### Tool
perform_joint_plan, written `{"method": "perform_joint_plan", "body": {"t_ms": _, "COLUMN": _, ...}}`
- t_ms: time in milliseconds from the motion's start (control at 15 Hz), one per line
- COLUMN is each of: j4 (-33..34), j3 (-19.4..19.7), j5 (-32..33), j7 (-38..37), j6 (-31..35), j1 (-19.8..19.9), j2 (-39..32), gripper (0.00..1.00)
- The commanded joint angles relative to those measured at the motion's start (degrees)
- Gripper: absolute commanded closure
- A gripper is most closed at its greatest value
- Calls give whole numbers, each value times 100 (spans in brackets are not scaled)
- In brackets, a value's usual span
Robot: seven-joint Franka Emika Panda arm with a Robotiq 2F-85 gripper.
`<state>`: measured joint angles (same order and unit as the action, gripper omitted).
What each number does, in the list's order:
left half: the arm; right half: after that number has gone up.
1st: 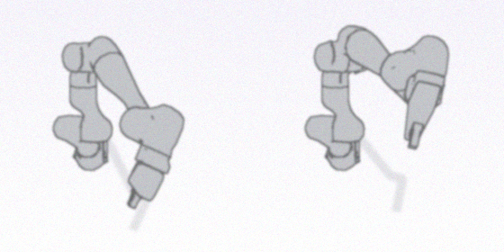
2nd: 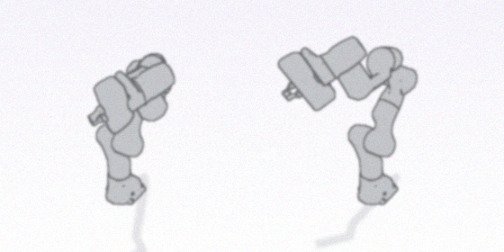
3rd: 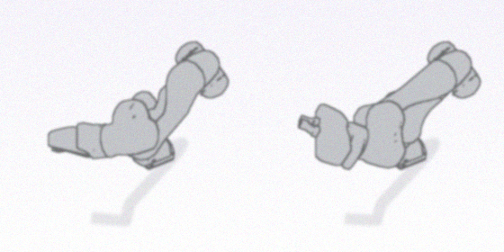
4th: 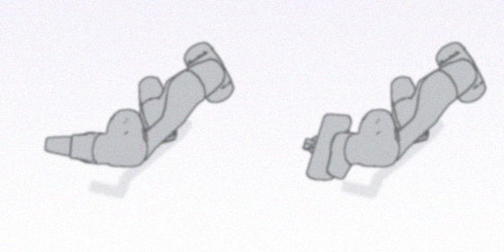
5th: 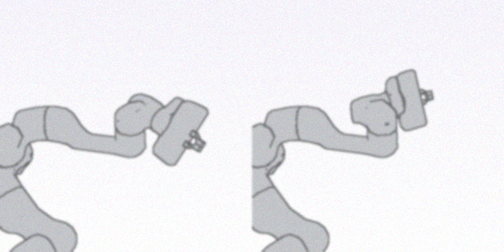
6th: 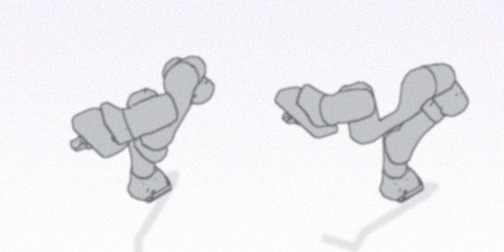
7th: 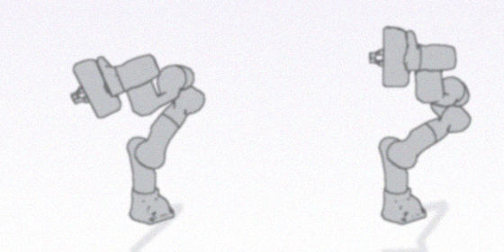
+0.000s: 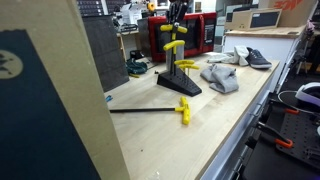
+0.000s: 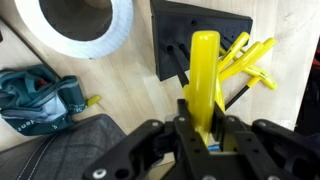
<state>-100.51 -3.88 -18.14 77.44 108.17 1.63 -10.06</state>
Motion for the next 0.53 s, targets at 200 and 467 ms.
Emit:
{"method": "perform_joint_plan", "body": {"t_ms": 200, "j4": -235, "j3": 56, "j5": 92, "j7": 148, "j6": 333, "j1": 28, "j2": 104, "gripper": 94}}
{"method": "perform_joint_plan", "body": {"t_ms": 467, "j4": -237, "j3": 47, "j5": 89, "j7": 171, "j6": 354, "j1": 22, "j2": 120, "gripper": 94}}
